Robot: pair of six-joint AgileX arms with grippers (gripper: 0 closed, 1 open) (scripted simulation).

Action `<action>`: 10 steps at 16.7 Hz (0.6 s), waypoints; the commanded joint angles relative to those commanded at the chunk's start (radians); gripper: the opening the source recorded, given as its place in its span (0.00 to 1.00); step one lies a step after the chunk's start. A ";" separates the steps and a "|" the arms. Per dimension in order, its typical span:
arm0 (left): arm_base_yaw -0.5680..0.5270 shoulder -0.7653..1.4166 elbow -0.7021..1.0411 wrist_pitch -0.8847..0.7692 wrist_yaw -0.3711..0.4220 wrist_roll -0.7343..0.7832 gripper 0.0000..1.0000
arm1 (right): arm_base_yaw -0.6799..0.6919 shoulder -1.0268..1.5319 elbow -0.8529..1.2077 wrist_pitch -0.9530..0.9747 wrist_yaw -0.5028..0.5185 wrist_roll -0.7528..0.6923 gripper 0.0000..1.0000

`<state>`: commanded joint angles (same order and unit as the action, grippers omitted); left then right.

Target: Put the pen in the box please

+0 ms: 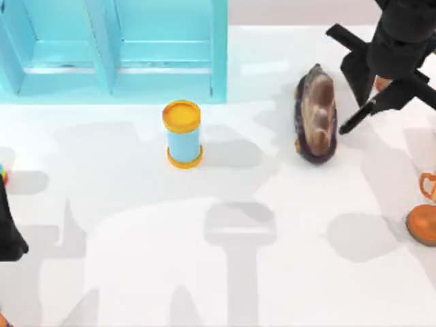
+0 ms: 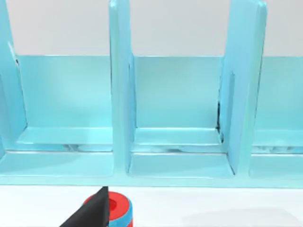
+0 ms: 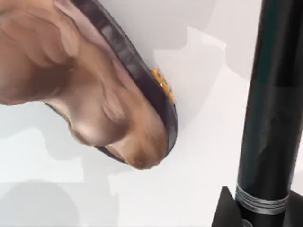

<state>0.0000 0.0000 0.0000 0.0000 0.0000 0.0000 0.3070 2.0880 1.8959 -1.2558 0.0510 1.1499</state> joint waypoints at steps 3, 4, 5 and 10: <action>0.000 0.000 0.000 0.000 0.000 0.000 1.00 | -0.319 -0.120 -0.118 0.045 0.010 -0.089 0.00; 0.000 0.000 0.000 0.000 0.000 0.000 1.00 | -0.419 -0.156 -0.155 0.056 0.003 -0.107 0.00; 0.000 0.000 0.000 0.000 0.000 0.000 1.00 | -0.511 -0.188 -0.191 0.064 -0.008 -0.121 0.00; 0.000 0.000 0.000 0.000 0.000 0.000 1.00 | -0.818 -0.270 -0.338 0.059 -0.092 -0.139 0.00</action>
<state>0.0000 0.0000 0.0000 0.0000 0.0000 0.0000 -0.5114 1.8185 1.5580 -1.1970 -0.0410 1.0106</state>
